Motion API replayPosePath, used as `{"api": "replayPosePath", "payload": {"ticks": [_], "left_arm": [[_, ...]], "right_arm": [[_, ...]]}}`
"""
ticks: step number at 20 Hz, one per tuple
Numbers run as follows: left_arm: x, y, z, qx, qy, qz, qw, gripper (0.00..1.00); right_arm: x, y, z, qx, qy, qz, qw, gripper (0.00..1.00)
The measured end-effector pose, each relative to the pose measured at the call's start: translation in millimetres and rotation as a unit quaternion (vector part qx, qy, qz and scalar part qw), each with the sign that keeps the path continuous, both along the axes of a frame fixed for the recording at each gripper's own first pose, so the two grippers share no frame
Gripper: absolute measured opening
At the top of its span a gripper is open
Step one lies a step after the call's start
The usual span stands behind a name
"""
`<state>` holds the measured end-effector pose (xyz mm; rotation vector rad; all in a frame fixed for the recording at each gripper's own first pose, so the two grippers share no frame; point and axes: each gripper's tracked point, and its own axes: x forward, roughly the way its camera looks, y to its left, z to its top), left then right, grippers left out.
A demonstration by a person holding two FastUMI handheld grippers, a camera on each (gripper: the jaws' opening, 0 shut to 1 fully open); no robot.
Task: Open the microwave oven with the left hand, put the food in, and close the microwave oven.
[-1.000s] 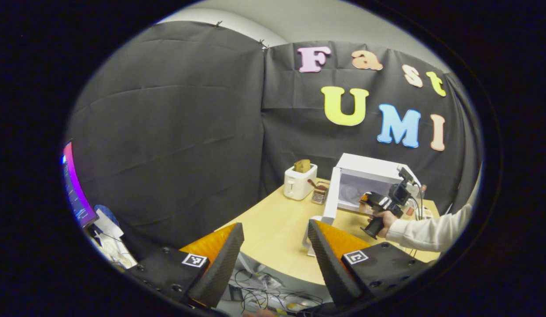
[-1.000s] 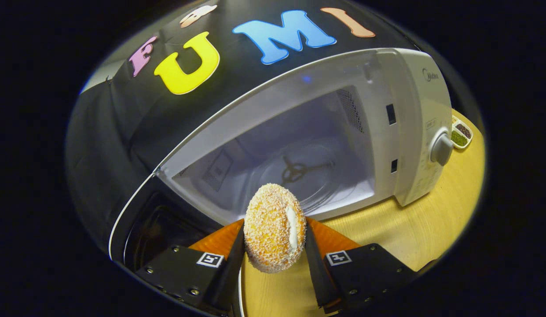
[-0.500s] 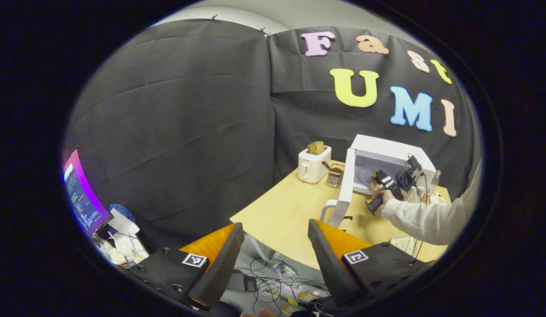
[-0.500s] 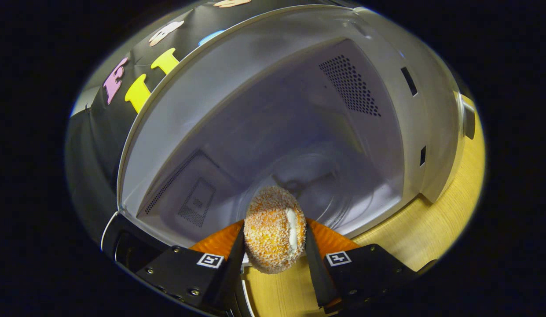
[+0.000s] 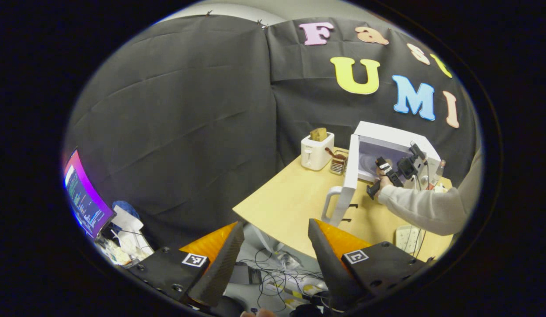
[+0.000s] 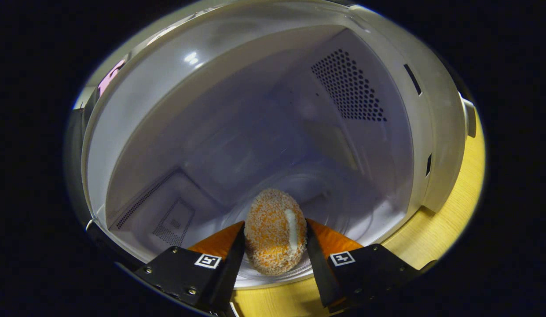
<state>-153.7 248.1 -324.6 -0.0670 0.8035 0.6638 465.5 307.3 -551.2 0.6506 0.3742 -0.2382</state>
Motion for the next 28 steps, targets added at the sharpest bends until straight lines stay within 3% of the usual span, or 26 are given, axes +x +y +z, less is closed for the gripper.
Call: {"api": "replayPosePath", "payload": {"ticks": [5, 8, 12, 13, 14, 15, 19, 22, 28], "left_arm": [[-3, 2, -4, -0.002, 0.002, 0.008, 1.000, 1.00], [-1, 1, -2, 0.000, -0.002, 0.005, 1.000, 0.97], [3, 2, 3, 0.006, -0.014, 0.004, 1.000, 1.00], [2, 2, 2, 0.006, -0.015, 0.005, 1.000, 1.00], [1, 2, 1, 0.005, -0.018, 0.006, 1.000, 0.93], [0, 3, 1, 0.002, -0.023, 0.008, 1.000, 1.00], [-4, 10, -1, -0.010, -0.053, 0.019, 0.998, 0.97], [-5, 20, -6, -0.009, -0.074, 0.009, 0.997, 1.00], [46, 48, -81, -0.071, -0.109, -0.084, 0.988, 0.96]], "right_arm": [[7, 4, -3, -0.031, -0.014, 0.009, 0.999, 0.76], [2, 2, 0, -0.017, 0.001, 0.009, 1.000, 0.78], [-7, 6, 6, -0.003, 0.014, 0.018, 1.000, 0.98], [-12, 8, 5, -0.004, 0.020, 0.026, 0.999, 0.98], [-16, 9, 9, 0.000, 0.023, 0.036, 0.999, 0.98], [-21, 15, 16, 0.006, 0.016, 0.052, 0.999, 0.98], [-43, 21, 42, -0.024, -0.003, 0.094, 0.995, 0.98], [-83, 34, 52, -0.011, 0.031, 0.150, 0.988, 0.98], [-212, 15, 100, -0.068, 0.068, 0.238, 0.966, 0.98]]}}
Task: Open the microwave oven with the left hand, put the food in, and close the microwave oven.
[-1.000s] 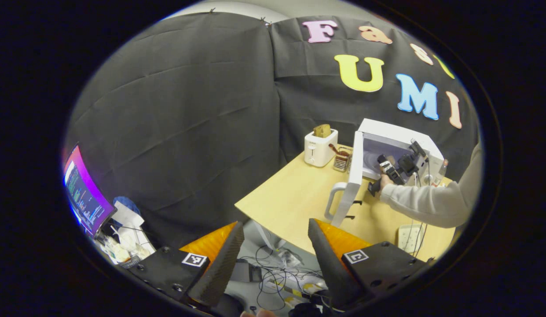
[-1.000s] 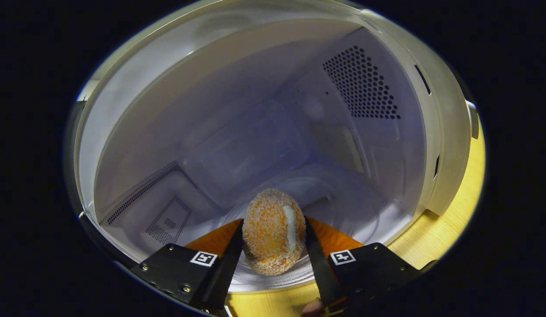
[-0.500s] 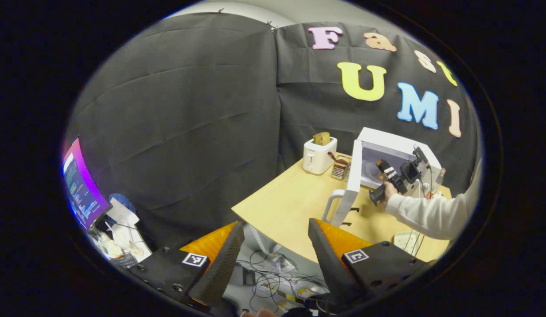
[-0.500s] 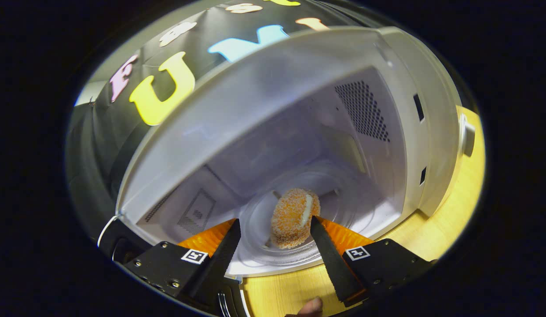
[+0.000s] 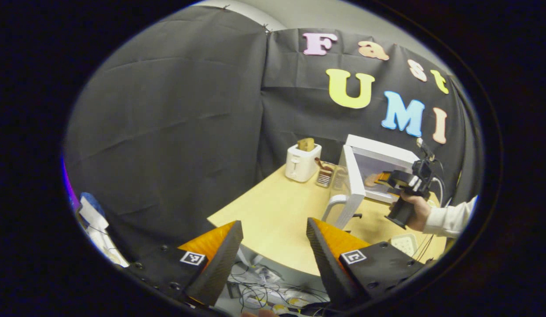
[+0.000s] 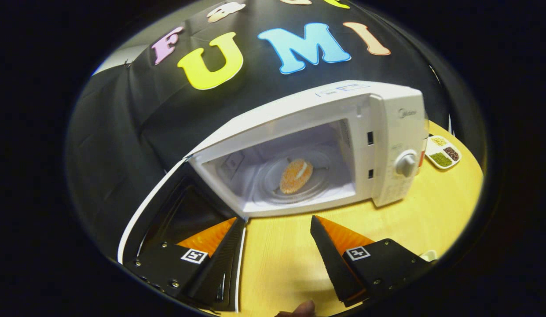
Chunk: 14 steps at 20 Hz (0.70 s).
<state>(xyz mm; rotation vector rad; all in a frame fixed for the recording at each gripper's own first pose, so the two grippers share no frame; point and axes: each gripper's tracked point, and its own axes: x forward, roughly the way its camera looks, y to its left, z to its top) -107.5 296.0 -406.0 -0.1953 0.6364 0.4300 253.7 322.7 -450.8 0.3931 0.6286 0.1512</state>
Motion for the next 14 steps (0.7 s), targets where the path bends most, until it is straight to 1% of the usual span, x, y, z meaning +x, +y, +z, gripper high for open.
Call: {"api": "replayPosePath", "payload": {"ticks": [2, 3, 4, 6, 7, 8, 9, 11, 13, 14], "left_arm": [[26, 11, -21, -0.006, -0.012, -0.031, 0.999, 0.93], [34, 11, -33, -0.018, -0.012, -0.043, 0.999, 0.94], [42, 13, -43, -0.027, -0.015, -0.049, 0.998, 1.00], [59, 18, -57, -0.040, -0.020, -0.057, 0.997, 0.97], [65, 20, -62, -0.043, -0.021, -0.060, 0.997, 0.97], [68, 20, -73, -0.047, -0.015, -0.064, 0.997, 0.96], [70, 20, -80, -0.048, -0.010, -0.068, 0.997, 0.93], [79, 23, -93, -0.048, -0.005, -0.073, 0.996, 1.00], [89, 20, -106, -0.053, 0.002, -0.076, 0.996, 0.93], [95, 19, -111, -0.054, 0.005, -0.078, 0.995, 0.97]], "right_arm": [[-44, -7, 22, 0.004, 0.000, 0.019, 1.000, 0.98], [-68, -10, 28, -0.002, 0.007, 0.033, 0.999, 0.98], [-88, -18, 34, -0.017, 0.010, 0.045, 0.999, 0.98], [-121, -36, 53, -0.040, -0.004, 0.059, 0.997, 0.98], [-137, -43, 57, -0.051, -0.005, 0.066, 0.997, 0.98], [-151, -53, 60, -0.066, 0.000, 0.069, 0.995, 0.98], [-164, -59, 64, -0.075, 0.002, 0.076, 0.994, 0.98], [-183, -72, 73, -0.084, -0.001, 0.080, 0.993, 0.98], [-198, -81, 79, -0.097, 0.000, 0.087, 0.992, 0.98], [-206, -88, 81, -0.108, 0.002, 0.093, 0.990, 0.98]]}}
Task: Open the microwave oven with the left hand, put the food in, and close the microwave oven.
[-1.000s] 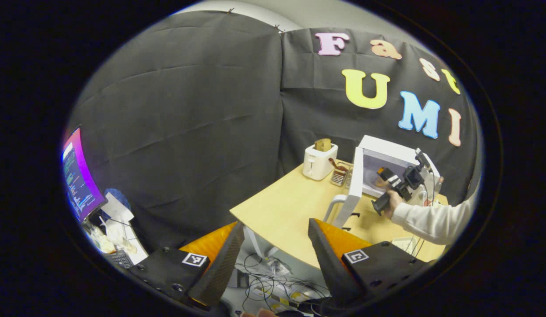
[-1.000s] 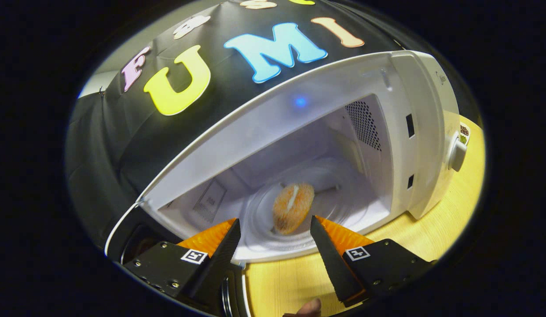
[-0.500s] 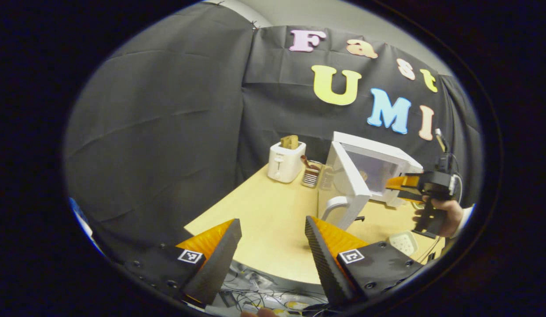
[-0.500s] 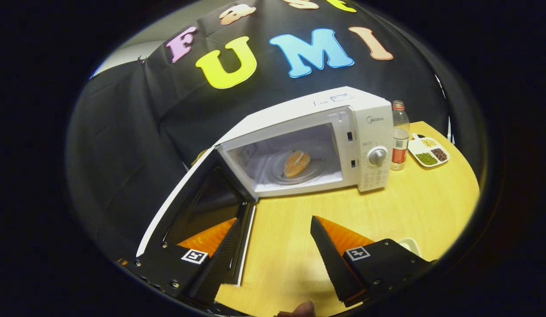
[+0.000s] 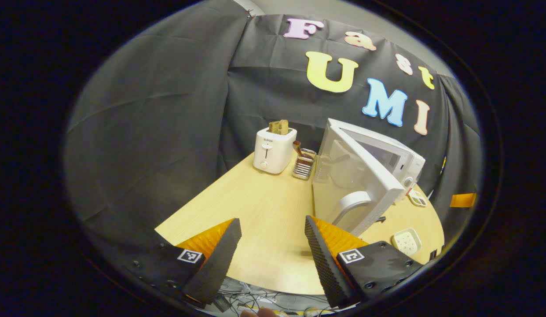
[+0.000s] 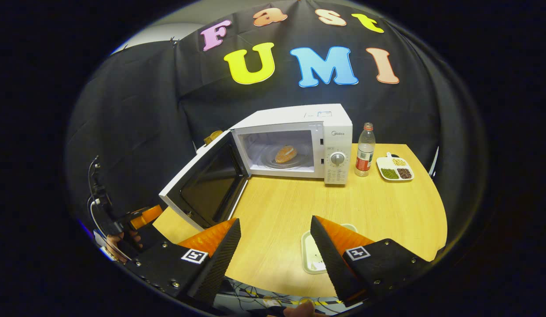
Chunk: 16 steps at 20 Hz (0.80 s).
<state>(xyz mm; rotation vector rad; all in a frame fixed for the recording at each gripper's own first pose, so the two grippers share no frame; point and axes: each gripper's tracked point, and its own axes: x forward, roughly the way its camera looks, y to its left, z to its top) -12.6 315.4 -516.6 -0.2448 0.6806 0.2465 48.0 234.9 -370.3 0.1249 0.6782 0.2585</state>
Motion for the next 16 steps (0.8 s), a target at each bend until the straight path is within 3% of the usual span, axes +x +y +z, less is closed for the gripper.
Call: {"api": "replayPosePath", "payload": {"ticks": [4, 7, 10, 11, 15, 16], "left_arm": [[29, -18, -3, 0.003, 0.003, -0.021, 1.000, 0.98], [41, -36, -4, 0.043, 0.012, -0.041, 0.998, 0.99], [42, -74, -4, 0.046, 0.026, -0.065, 0.996, 0.97], [45, -88, -4, 0.052, 0.030, -0.075, 0.995, 0.93], [72, -146, -1, 0.080, 0.026, -0.122, 0.989, 0.96], [81, -155, -1, 0.080, 0.023, -0.128, 0.988, 0.92]], "right_arm": [[-26, -27, 20, -0.019, -0.020, 0.010, 1.000, 0.98], [-47, -47, 29, -0.028, -0.032, 0.032, 0.999, 0.98], [-64, -77, 41, -0.031, -0.041, 0.045, 0.998, 0.98], [-67, -86, 44, -0.025, -0.046, 0.042, 0.998, 0.98], [-69, -116, 57, -0.005, -0.056, 0.014, 0.998, 0.98], [-67, -123, 57, -0.006, -0.052, -0.002, 0.999, 0.98]]}}
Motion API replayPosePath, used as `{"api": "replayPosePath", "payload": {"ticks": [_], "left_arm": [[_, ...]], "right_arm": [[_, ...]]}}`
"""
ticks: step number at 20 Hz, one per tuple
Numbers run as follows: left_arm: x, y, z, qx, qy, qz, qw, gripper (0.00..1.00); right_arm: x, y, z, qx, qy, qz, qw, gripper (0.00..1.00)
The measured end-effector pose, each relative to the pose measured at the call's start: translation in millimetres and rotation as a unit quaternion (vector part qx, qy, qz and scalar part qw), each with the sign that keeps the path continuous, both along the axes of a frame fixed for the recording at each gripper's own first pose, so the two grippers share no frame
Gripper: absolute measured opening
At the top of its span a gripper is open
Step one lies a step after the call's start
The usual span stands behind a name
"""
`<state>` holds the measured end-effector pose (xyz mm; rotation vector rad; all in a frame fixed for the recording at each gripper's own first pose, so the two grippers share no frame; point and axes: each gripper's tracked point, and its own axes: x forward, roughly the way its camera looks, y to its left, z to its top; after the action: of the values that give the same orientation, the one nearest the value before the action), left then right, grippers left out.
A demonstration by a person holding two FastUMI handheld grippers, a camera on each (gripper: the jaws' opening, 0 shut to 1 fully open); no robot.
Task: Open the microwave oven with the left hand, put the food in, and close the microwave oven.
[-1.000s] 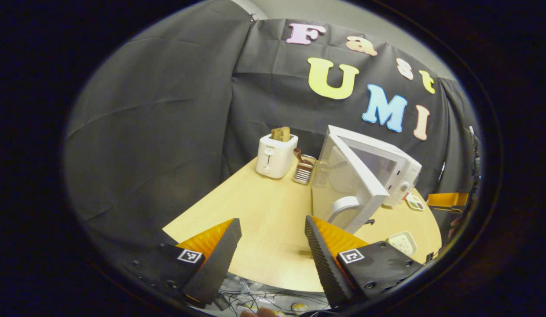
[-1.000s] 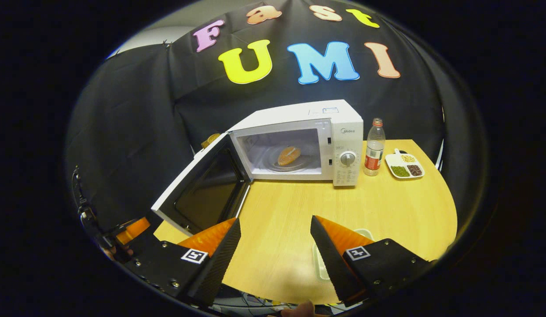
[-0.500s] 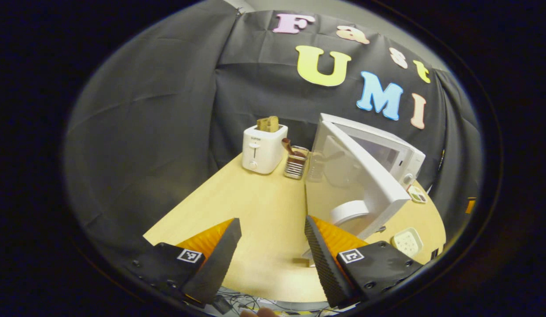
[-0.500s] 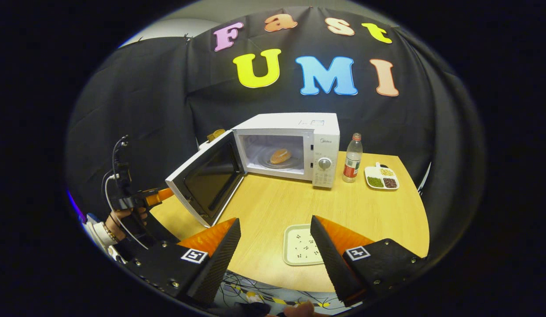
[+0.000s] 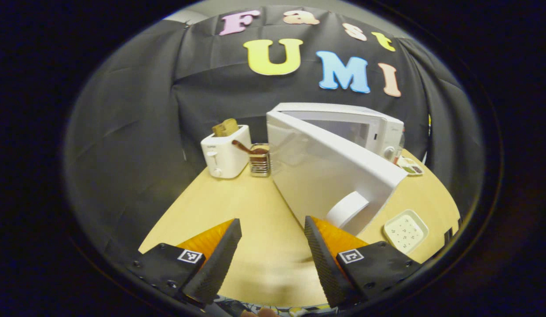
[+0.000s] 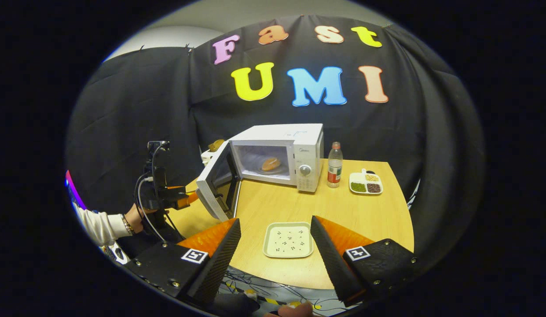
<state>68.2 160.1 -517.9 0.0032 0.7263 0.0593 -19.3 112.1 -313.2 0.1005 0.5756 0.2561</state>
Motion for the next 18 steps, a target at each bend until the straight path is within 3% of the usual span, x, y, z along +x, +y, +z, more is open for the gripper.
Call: {"api": "replayPosePath", "payload": {"ticks": [1, 5, 12, 15, 16, 17, 18], "left_arm": [[14, -10, 0, -0.007, -0.007, -0.004, 1.000, 0.96], [68, -49, -9, -0.064, -0.022, -0.022, 0.997, 0.93], [156, -89, -31, -0.086, -0.035, -0.098, 0.991, 0.94], [181, -107, -33, -0.092, -0.042, -0.119, 0.988, 0.93], [191, -112, -38, -0.092, -0.041, -0.126, 0.987, 1.00], [200, -117, -44, -0.093, -0.038, -0.129, 0.987, 0.93], [207, -122, -47, -0.095, -0.037, -0.132, 0.986, 0.96]], "right_arm": [[1, -3, -1, 0.004, 0.005, -0.013, 1.000, 0.98], [13, -13, -7, 0.003, 0.028, -0.079, 0.997, 0.98], [28, -28, -1, 0.021, 0.031, -0.201, 0.979, 0.98], [26, -36, -4, 0.013, 0.036, -0.230, 0.972, 0.98], [26, -39, -5, 0.013, 0.042, -0.238, 0.970, 0.98], [24, -41, -7, 0.017, 0.046, -0.245, 0.968, 0.98], [24, -43, -7, 0.018, 0.047, -0.253, 0.966, 0.98]]}}
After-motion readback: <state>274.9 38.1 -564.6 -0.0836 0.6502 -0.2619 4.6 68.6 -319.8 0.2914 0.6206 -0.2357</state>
